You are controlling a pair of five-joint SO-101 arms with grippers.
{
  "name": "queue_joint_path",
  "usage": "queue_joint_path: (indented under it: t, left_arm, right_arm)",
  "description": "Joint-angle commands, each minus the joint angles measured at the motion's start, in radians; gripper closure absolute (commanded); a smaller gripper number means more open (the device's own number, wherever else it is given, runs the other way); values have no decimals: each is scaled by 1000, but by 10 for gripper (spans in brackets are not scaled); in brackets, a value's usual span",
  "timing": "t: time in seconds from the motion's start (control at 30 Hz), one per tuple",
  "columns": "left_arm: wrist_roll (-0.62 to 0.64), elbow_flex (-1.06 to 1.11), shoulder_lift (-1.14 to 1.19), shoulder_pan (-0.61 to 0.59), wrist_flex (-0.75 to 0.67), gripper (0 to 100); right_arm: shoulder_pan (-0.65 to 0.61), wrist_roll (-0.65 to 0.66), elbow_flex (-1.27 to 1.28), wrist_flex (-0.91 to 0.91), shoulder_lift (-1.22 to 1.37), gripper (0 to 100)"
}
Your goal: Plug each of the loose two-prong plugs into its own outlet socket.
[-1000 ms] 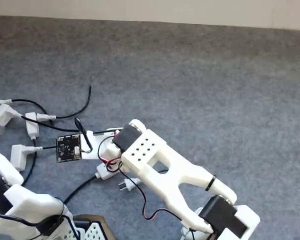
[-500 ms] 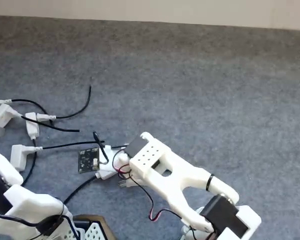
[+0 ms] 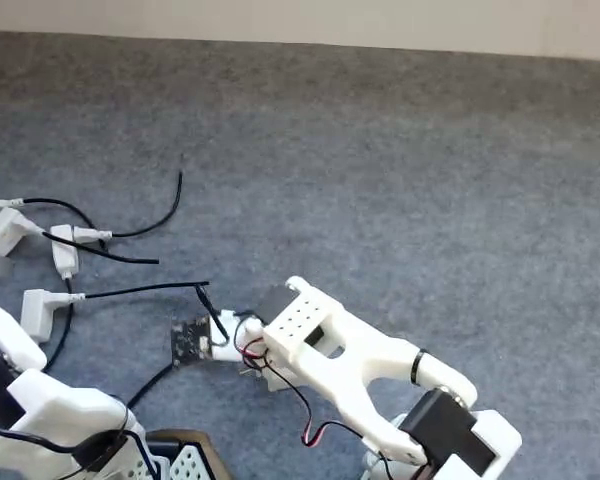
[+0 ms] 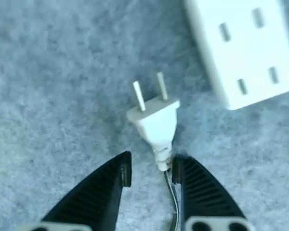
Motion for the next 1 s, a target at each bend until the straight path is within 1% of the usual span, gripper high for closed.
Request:
queue_joint_path:
  t: [0.0,0.17,0.37,0.43,0.5,0.57,0.6,0.63,0.67,0.87,0.97]
  left_arm:
    - [-9,-2,-7,-12,-17,642]
    - [-9,10,-7,-8,-15,642]
    - [-9,13,-7,-7,-15,642]
    - [-9,13,-7,-8,-15,642]
    - [-9,13,-7,-8,-17,642]
    - [-9,13,-7,-7,-17,642]
    - [-9,13,-7,-7,-17,642]
    - [-9,13,-7,-7,-17,642]
    - [-9,13,-7,-7,-17,642]
    - [-9,13,-7,-12,-17,642]
    - [-9,13,-13,-12,-12,642]
  right_arm:
    - [-7,20,10,-1,-7,860]
    - [-7,17,2,-12,-16,860]
    - [-7,17,12,-137,-5,860]
    - [-7,17,16,-151,-5,861]
    - [-7,17,24,-151,-7,875]
    - [-7,20,28,-151,-7,937]
    - [-7,20,30,-151,-7,987]
    - [-4,23,31,-151,-7,998]
    - [-2,23,31,-151,-7,982]
    - [-1,21,31,-147,-12,994]
    - [8,18,16,-68,-18,994]
